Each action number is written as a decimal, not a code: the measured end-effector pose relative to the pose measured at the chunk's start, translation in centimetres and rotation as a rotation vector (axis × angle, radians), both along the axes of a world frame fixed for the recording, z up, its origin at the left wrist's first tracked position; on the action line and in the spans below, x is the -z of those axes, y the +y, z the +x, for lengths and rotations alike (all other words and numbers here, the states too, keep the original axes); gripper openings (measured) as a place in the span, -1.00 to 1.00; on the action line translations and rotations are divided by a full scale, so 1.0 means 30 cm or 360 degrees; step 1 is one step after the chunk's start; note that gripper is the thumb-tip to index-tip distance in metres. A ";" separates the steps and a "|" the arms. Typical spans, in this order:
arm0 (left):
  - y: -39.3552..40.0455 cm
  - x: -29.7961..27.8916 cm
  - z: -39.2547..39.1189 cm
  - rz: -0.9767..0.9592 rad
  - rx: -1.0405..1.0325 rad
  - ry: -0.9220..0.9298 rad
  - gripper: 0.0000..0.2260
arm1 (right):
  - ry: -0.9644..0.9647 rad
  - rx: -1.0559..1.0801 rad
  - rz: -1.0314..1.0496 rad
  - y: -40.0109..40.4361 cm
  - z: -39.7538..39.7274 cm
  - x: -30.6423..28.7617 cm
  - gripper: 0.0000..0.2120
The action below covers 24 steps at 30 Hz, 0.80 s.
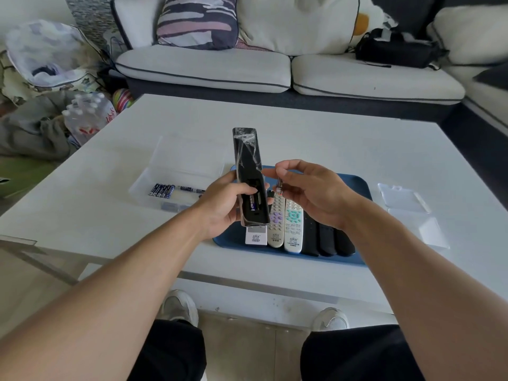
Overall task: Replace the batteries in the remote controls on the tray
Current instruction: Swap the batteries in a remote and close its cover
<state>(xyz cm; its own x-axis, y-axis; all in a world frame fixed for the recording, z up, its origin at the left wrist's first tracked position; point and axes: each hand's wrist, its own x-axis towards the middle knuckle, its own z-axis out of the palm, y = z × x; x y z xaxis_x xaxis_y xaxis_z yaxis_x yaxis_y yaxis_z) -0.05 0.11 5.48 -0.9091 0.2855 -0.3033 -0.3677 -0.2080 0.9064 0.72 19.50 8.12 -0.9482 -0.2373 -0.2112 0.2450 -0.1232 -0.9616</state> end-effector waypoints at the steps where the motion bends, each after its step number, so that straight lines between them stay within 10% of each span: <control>1: -0.001 0.002 0.002 0.0009 0.0002 -0.0010 -0.64 | 0.0009 0.0001 -0.0012 -0.003 0.001 -0.001 -0.97; 24: -0.013 -0.006 0.008 0.0064 0.0057 -0.0079 -0.72 | 0.0473 0.0115 0.0915 -0.079 0.019 0.028 -0.94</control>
